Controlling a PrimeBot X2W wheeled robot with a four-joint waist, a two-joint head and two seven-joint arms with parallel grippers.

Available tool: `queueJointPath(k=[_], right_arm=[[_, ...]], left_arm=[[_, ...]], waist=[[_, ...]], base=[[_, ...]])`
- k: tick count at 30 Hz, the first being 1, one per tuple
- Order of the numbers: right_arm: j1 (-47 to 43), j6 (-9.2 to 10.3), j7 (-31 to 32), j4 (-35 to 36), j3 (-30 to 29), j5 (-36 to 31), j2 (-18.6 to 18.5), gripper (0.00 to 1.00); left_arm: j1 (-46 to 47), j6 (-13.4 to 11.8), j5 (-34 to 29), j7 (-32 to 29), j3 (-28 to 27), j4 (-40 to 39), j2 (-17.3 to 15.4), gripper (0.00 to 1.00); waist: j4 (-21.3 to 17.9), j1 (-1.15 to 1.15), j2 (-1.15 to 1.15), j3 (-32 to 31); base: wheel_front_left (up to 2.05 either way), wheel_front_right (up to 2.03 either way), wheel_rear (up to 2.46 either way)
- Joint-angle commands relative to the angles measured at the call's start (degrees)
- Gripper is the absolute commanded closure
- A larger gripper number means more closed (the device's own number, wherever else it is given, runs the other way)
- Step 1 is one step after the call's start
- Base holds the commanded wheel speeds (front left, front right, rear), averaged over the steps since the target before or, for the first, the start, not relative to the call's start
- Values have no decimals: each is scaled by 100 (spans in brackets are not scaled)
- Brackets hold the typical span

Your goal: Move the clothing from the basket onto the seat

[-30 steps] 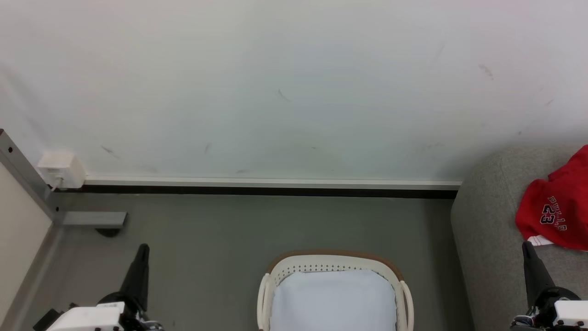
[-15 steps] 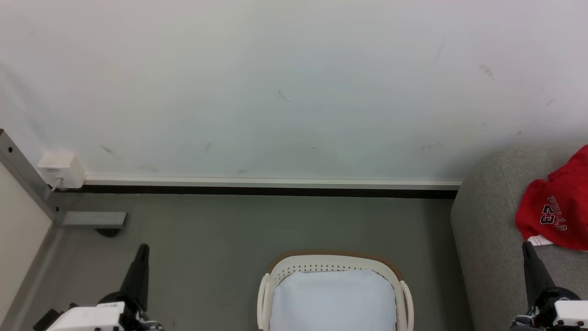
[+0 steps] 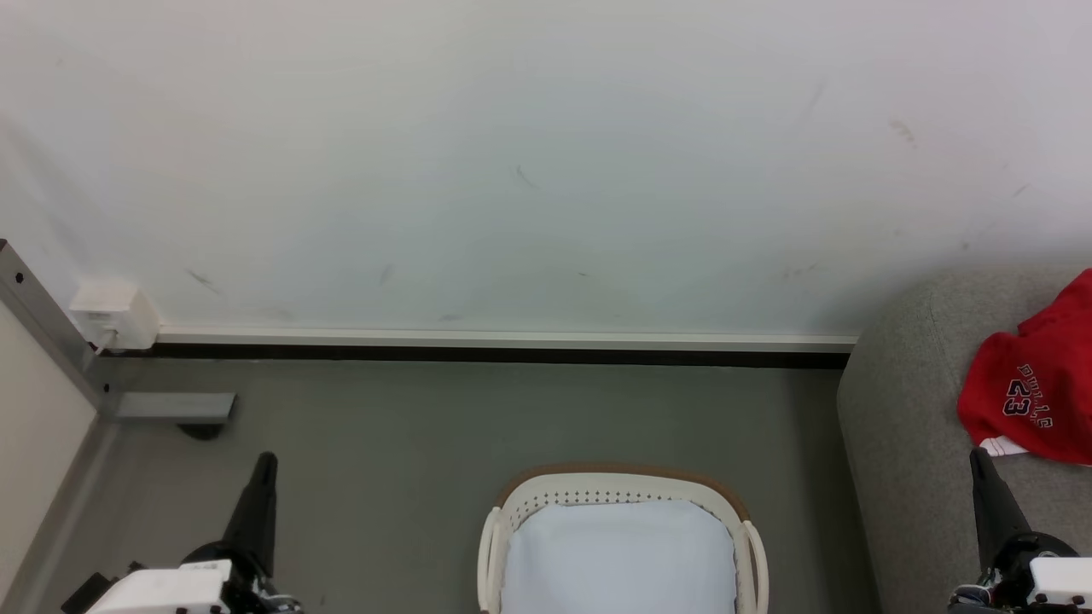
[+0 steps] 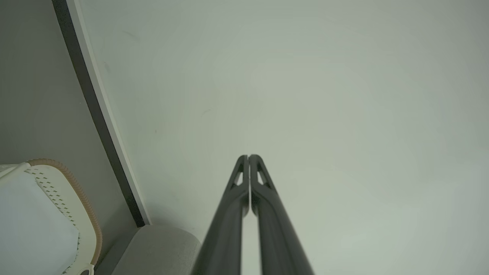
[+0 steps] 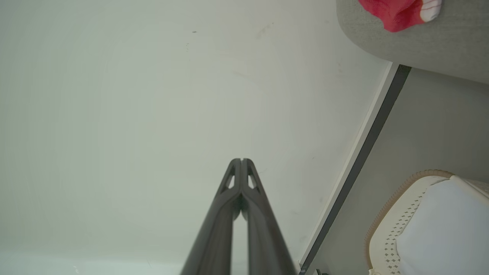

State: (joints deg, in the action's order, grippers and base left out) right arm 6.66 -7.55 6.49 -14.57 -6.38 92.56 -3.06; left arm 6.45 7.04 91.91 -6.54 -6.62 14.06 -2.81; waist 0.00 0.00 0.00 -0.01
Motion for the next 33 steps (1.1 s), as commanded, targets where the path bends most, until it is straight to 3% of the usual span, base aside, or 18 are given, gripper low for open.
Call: queueJointPath(k=[1,33], right_arm=[[23,12,7,24,-26,-7,8,100],[23,12,11,23,-29,-12,11,100]], left_arm=[[39,9,77,-31,-14,-22,-11,100],[38,9,76,-31,-14,-22,-11,100]], waist=[[0,0,0,0],[0,0,0,0]], base=[[0,0,0],[0,0,0]])
